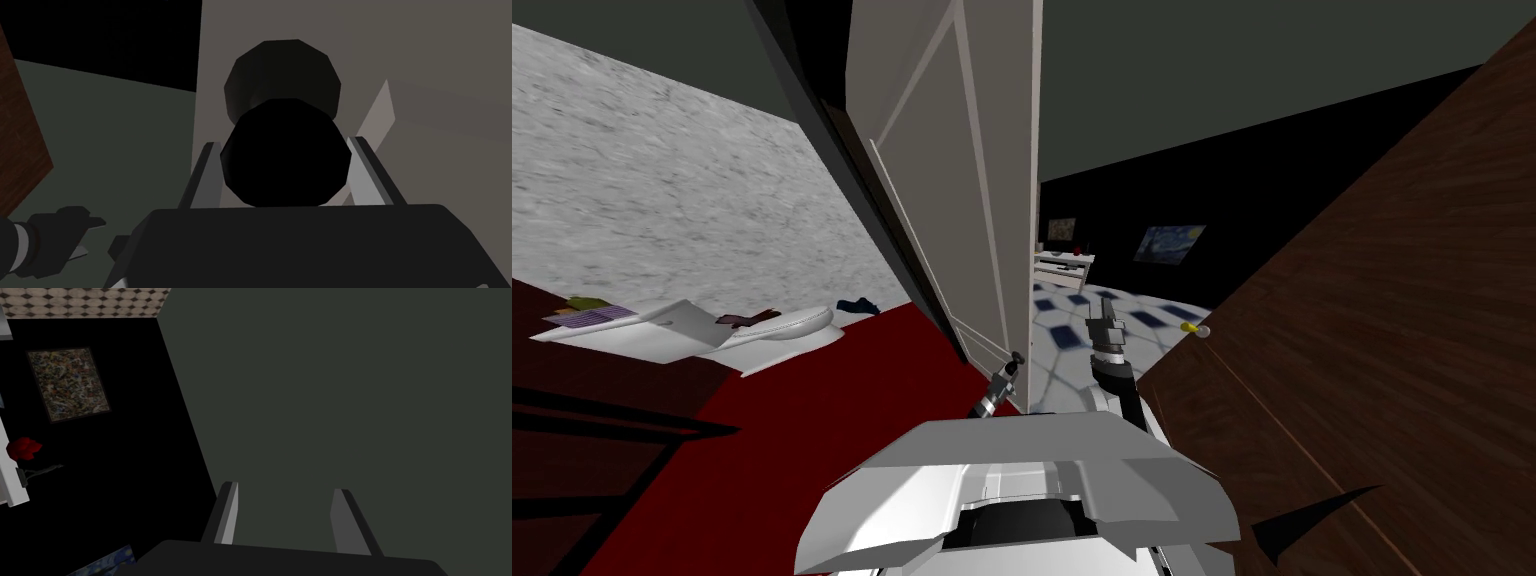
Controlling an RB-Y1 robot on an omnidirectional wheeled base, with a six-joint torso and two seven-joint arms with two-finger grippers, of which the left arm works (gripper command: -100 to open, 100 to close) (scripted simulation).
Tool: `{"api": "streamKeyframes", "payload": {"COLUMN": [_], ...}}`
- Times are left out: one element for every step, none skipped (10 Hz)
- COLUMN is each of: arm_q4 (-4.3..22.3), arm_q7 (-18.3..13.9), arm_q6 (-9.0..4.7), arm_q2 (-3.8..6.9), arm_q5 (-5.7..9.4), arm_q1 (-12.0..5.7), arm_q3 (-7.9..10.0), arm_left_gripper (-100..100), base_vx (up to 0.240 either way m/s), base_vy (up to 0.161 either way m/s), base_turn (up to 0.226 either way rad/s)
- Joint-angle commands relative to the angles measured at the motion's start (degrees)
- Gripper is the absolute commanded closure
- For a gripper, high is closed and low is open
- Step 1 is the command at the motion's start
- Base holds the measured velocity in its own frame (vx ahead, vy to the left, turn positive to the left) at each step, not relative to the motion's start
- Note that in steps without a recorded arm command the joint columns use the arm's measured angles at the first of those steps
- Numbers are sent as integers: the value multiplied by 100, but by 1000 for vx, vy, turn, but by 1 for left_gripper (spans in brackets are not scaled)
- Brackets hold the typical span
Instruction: Push the door open
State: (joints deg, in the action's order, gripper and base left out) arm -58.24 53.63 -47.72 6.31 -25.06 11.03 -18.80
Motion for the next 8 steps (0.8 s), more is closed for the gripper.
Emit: {"api": "streamKeyframes", "payload": {"arm_q4": [36,67,67,99,132,132,165,200], "arm_q7": [-286,-447,-503,-708,-874,-913,-1118,-1267], "arm_q6": [-31,-37,-37,-42,-48,-48,-54,-60], "arm_q2": [-8,-8,-8,-9,-9,-9,-10,-11], "arm_q5": [154,248,248,347,446,446,545,651], "arm_q1": [-82,-110,-110,-138,-167,-167,-196,-227], "arm_q3": [57,66,66,76,86,86,96,106], "arm_left_gripper": [100,100,100,100,100,100,100,100], "base_vx": [26,32,23,20,24,15,22,34], "base_vy": [-27,-32,-17,-13,-26,-24,-16,-20], "base_turn": [-38,-43,-21,-39,-57,-19,-32,-65]}}
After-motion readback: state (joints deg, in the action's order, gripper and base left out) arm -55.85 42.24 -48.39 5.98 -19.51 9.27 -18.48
